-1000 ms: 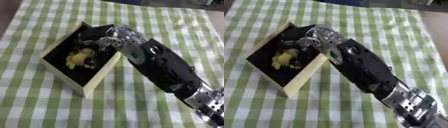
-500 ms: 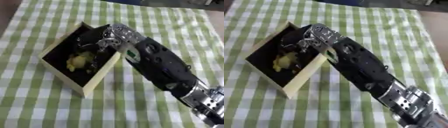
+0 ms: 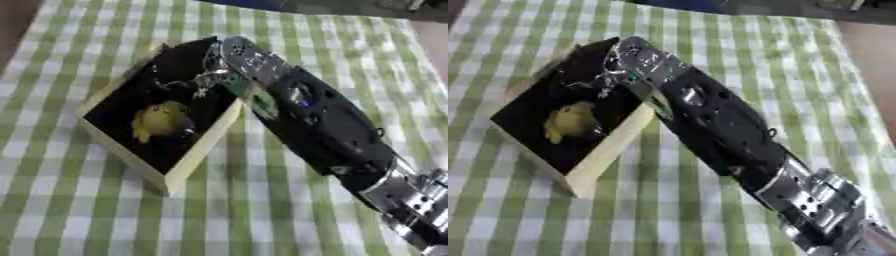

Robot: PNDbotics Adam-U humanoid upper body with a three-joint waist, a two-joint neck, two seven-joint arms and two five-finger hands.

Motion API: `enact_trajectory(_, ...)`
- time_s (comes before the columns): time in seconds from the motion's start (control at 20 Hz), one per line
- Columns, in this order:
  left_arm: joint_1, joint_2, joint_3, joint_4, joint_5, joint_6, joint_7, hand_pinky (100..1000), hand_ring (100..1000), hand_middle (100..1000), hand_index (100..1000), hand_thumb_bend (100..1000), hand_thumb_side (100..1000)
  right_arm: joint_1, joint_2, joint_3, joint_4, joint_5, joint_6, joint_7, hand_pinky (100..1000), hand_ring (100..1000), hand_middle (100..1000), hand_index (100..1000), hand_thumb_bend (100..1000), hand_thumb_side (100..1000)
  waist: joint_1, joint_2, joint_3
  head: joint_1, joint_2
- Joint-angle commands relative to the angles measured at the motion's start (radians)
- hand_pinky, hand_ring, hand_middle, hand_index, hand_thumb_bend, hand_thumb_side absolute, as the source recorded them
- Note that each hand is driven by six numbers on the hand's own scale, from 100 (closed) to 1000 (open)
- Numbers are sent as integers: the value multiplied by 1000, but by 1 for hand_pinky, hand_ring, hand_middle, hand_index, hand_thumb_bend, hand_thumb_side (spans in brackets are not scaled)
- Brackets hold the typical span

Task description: Pick up objects on the table and place them in the box.

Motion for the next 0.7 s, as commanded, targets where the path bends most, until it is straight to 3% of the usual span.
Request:
enact_trajectory(0.05, -7, 14, 2, -16, 2, 0, 0, 542, 583, 650, 784, 403, 581, -26, -21, -42, -72, -60, 24, -23, 840, 885, 817, 940, 251, 671, 13, -23, -3, 2, -6)
enact_trajectory(0.1, -8, 15, 2, -16, 2, 0, -1, 542, 583, 650, 784, 397, 583, -26, -25, -52, -95, -93, 42, -28, 837, 881, 812, 940, 301, 600, 14, -24, -4, 3, -5)
enact_trajectory(0.5, -10, 19, 3, -16, 3, -1, 0, 542, 584, 651, 784, 400, 581, -13, -73, -171, -328, -320, 228, -82, 823, 854, 784, 909, 110, 700, 21, -26, -13, 19, 4)
enact_trajectory(0.7, -10, 21, 4, -16, 3, -1, 1, 543, 587, 652, 784, 402, 579, 6, -100, -231, -421, -412, 310, -149, 807, 833, 759, 890, 100, 727, 25, -27, -18, 27, 5)
